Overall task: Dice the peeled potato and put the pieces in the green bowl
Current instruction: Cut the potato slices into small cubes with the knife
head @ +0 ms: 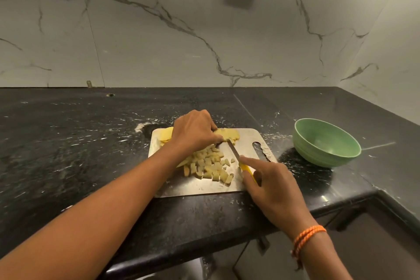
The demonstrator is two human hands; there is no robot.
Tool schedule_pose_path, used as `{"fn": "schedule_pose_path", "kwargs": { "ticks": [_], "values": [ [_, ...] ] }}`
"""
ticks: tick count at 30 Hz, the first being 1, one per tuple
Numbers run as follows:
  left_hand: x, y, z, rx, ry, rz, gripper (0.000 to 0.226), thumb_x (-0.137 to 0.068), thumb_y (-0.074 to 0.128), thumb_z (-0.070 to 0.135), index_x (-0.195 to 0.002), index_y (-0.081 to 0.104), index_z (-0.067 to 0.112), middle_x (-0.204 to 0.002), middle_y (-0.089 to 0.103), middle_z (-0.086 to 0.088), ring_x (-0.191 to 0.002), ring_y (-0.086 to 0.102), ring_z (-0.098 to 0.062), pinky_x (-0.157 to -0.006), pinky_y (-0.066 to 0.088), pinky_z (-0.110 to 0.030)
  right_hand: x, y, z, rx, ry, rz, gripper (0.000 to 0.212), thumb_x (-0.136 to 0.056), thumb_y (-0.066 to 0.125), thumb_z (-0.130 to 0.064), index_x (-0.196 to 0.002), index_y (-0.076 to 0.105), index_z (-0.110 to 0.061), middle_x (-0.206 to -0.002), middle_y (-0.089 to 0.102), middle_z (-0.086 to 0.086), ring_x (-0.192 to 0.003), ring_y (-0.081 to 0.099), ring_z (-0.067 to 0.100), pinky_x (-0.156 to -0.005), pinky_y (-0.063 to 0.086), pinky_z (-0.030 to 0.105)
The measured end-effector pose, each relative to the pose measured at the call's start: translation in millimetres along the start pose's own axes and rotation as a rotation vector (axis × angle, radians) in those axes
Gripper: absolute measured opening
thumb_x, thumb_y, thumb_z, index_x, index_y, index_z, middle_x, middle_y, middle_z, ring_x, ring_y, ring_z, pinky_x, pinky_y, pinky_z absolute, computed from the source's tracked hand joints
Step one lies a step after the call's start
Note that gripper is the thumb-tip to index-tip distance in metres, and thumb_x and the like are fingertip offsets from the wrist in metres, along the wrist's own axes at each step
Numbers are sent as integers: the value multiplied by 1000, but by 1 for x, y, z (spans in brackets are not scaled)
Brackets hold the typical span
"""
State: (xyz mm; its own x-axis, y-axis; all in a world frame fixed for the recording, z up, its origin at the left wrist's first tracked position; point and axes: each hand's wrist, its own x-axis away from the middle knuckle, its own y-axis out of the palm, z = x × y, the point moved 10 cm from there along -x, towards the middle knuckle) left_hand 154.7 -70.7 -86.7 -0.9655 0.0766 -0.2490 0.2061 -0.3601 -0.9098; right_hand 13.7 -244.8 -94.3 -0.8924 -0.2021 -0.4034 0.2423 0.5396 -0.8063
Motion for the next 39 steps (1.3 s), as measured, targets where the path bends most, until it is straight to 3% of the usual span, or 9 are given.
{"fn": "schedule_pose_path", "kwargs": {
  "ticks": [3,6,10,19,24,29,33,36,39],
  "values": [
    [-2,0,-2,17,-4,-30,44,-82,82,62,-111,83,30,-89,79,10,-73,64,-9,-66,53,-29,-3,-11,-4,-19,12,105,40,-97,64,-30,-137,61,-32,-50,43,-16,-49,46,7,-50,34,21],
    [-4,-4,-8,49,-22,-35,45,-81,84,62,-114,82,31,-100,81,9,-85,69,-15,-74,59,-33,-19,-10,-7,15,12,177,42,-98,62,-28,-139,58,-30,-56,52,-14,-51,49,9,-51,44,31],
    [-5,-7,-15,70,-35,-24,30,-85,84,52,-109,84,34,-97,81,10,-88,70,-16,-77,60,-36,-46,13,-14,99,-40,115,42,-99,56,-32,-141,56,-32,-75,71,3,-69,62,27,-59,52,43],
    [-4,-5,-12,67,-14,-3,23,-88,83,47,-107,84,34,-95,81,9,-85,68,-14,-73,58,-33,-55,31,-6,159,-37,6,40,-99,52,-35,-138,59,-32,-88,72,8,-84,65,31,-69,53,44],
    [-1,-2,-3,8,11,-12,36,-81,81,60,-102,86,31,-82,78,9,-74,68,-13,-72,62,-34,-60,31,-6,125,-25,-34,37,-97,54,-33,-134,62,-30,-79,68,6,-73,62,29,-66,53,43],
    [0,-3,1,-10,7,-3,39,-82,81,61,-105,86,30,-82,78,9,-71,65,-11,-71,62,-33,-50,28,-10,117,-40,-29,38,-98,55,-30,-135,62,-28,-83,71,6,-80,61,27,-71,51,42],
    [-1,-1,0,-13,4,-25,44,-84,80,62,-112,84,28,-84,78,10,-72,64,-10,-71,61,-33,-28,15,-9,93,-67,1,39,-98,58,-29,-137,62,-28,-71,65,2,-64,43,15,-63,49,39],
    [-1,-1,0,-24,8,-24,47,-84,80,63,-114,83,28,-88,79,9,-72,64,-10,-70,61,-32,-8,9,-5,81,-59,-10,41,-98,59,-32,-139,58,-34,-63,51,-10,-60,46,13,-61,50,39],
    [-3,0,-2,-23,11,-28,46,-84,80,63,-114,83,28,-88,79,9,-72,63,-9,-66,57,-29,3,0,-2,24,-38,13,41,-98,61,-34,-139,58,-38,-61,55,-15,-57,51,8,-58,48,32]
  ]
}}
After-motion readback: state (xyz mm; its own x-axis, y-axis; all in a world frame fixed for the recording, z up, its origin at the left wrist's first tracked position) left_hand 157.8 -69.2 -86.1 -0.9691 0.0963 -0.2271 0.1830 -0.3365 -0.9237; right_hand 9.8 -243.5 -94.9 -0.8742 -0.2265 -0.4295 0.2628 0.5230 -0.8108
